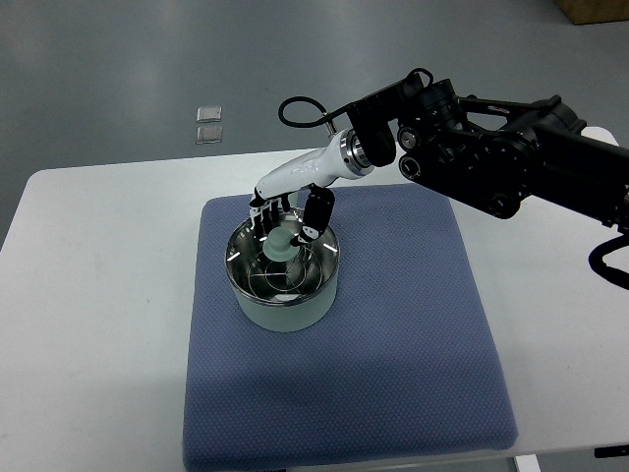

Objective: Open lid and place right of pot
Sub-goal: 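Close the right hand's fingers around the green lid knob, then lift the glass lid up off the pot with the right hand, then carry the lid beside the pot and lower it onto the mat, then open the right hand to release the knob and raise it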

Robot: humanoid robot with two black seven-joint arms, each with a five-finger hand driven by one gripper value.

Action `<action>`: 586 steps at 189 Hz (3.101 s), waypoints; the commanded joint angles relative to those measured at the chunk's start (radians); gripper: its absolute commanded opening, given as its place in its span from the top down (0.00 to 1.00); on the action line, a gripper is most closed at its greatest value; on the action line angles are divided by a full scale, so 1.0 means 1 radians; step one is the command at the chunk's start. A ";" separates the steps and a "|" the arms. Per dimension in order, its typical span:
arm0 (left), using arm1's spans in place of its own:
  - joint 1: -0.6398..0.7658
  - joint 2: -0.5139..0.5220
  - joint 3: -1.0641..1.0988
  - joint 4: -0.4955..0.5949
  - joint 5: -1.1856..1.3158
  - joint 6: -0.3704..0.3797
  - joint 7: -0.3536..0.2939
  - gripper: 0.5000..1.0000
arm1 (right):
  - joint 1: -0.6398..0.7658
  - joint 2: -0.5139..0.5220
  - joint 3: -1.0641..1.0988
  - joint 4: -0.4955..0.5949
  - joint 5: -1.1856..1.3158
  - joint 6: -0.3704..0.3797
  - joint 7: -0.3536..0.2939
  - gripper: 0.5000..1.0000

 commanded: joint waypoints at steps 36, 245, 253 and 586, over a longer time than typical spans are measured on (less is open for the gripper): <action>0.000 0.000 0.000 0.000 0.000 0.000 0.000 0.00 | -0.001 -0.003 0.000 0.002 0.001 0.000 0.003 0.94; 0.000 0.000 0.000 0.000 0.000 0.000 0.000 0.00 | 0.029 -0.072 0.069 0.000 0.144 0.020 0.012 1.00; 0.000 0.000 0.001 0.000 0.000 0.000 0.000 0.00 | 0.029 -0.081 0.080 0.000 0.144 0.020 0.012 1.00; 0.000 0.000 0.001 0.000 0.000 0.000 -0.001 0.00 | -0.273 -0.279 0.086 -0.094 0.146 -0.167 0.017 0.13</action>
